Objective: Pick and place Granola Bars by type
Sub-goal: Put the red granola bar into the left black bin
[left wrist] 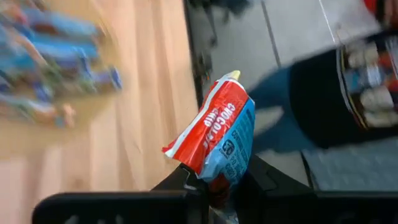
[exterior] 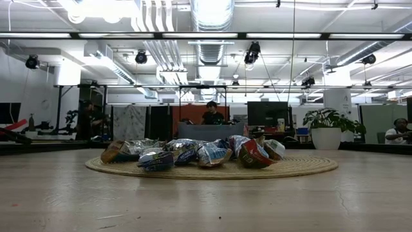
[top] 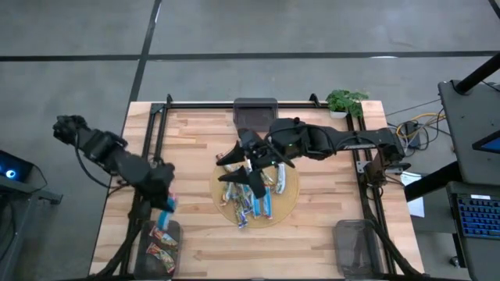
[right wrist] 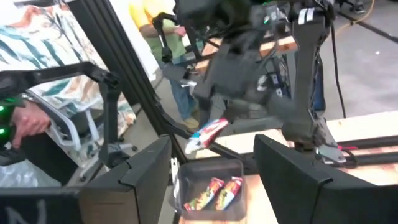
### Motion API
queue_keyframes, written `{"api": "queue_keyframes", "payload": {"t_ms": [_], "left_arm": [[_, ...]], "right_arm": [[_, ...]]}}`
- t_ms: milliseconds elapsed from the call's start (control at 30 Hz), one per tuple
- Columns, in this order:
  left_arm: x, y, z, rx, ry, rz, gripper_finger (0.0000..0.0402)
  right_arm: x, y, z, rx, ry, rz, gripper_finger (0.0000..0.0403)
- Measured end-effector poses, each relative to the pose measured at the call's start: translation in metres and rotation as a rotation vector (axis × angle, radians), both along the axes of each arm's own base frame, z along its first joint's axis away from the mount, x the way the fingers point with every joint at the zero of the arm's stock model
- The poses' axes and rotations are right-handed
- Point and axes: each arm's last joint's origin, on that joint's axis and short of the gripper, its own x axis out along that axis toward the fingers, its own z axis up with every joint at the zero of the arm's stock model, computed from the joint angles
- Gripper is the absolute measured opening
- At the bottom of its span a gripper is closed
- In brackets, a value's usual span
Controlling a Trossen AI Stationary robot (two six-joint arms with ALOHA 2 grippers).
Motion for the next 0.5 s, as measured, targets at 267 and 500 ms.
{"api": "queue_keyframes", "payload": {"t_ms": [267, 500], "left_arm": [[-0.002, -0.032, -0.047, 0.047, 0.198, -0.106, 0.0027], [0.0, -0.056, -0.071, 0.174, 0.202, -0.101, 0.0027]], "right_arm": [[0.001, -0.006, -0.002, 0.003, 0.017, -0.017, 0.0219], [0.002, -0.013, -0.003, 0.005, 0.018, -0.036, 0.0219]]}}
